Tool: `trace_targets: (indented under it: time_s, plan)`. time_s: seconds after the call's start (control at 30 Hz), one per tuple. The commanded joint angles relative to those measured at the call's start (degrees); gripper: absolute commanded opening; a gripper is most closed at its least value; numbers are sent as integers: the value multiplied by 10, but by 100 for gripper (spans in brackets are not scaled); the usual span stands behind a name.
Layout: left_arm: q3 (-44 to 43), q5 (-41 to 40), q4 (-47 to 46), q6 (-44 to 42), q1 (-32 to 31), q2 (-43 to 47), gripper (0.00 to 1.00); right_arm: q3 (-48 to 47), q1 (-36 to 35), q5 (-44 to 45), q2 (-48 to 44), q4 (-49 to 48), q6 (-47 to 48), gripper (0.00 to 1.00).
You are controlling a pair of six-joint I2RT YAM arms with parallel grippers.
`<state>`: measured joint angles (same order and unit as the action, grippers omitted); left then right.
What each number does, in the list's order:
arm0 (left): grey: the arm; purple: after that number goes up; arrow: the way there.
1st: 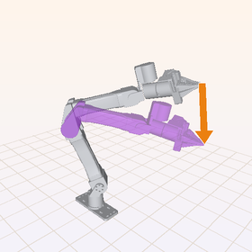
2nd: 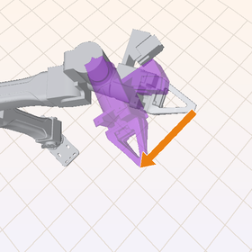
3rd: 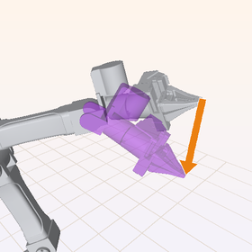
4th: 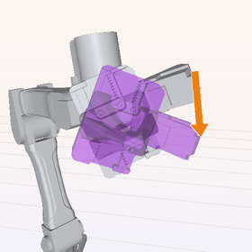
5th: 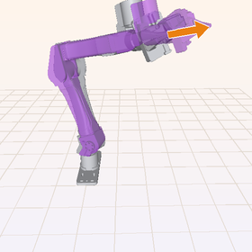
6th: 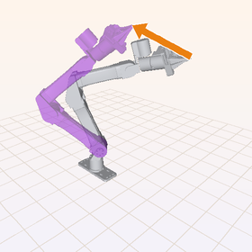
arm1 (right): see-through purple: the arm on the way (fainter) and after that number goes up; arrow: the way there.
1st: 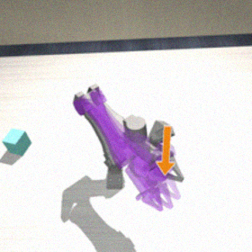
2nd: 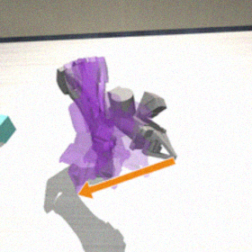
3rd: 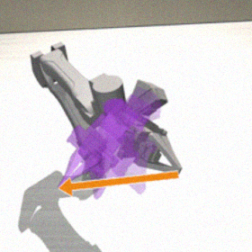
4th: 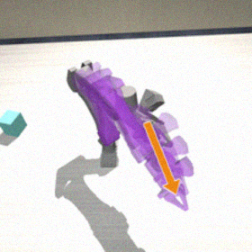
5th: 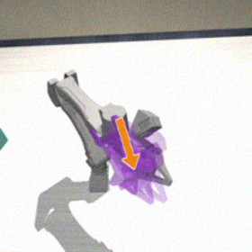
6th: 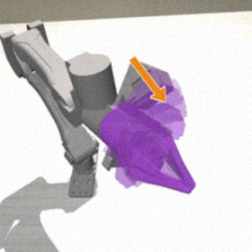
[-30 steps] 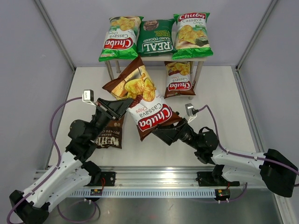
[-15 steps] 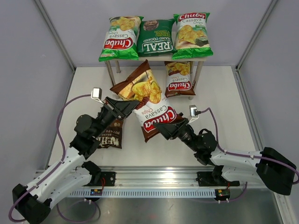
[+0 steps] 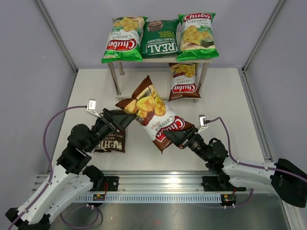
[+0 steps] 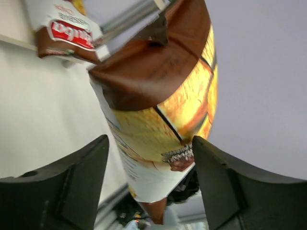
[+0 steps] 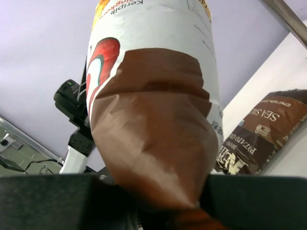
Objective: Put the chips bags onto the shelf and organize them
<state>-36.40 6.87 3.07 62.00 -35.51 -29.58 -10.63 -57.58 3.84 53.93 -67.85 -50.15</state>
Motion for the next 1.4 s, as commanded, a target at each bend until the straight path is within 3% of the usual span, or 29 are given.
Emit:
trace_targets:
  time_s: [0.0, 0.03, 0.2, 0.4, 0.5, 0.7, 0.9, 1.07, 1.3, 1.37]
  plan:
    - [-37, -67, 81, -70, 1, 15, 75, 6, -1, 27, -13, -20, -1, 15]
    - [-46, -87, 90, -78, 2, 15, 77, 10, -1, 31, -14, -21, 0, 10]
    - [-123, -182, 237, -171, 2, 8, 98, 2, -1, 71, -6, 23, -4, 14]
    - [-244, -290, 412, -309, 2, -11, 99, -18, -2, 153, 65, 32, -110, 13]
    - [-262, -330, 450, -360, 2, 0, 99, -48, -1, 184, 128, 14, -157, 13]
    - [-173, -396, 426, -384, 1, 93, 99, -149, 0, 313, 286, -75, -208, 12]
    - [-135, -410, 414, -380, 2, 123, 99, -280, -1, 467, 446, -72, -262, 11]
    - [-128, -422, 412, -383, 1, 158, 99, -419, 3, 564, 559, -69, -217, 9]
    - [-119, -397, 396, -398, 1, 180, 99, -563, 52, 537, 669, -27, -231, 8]
    - [-119, -384, 392, -403, 1, 177, 99, -587, 68, 511, 688, 28, -242, 8]
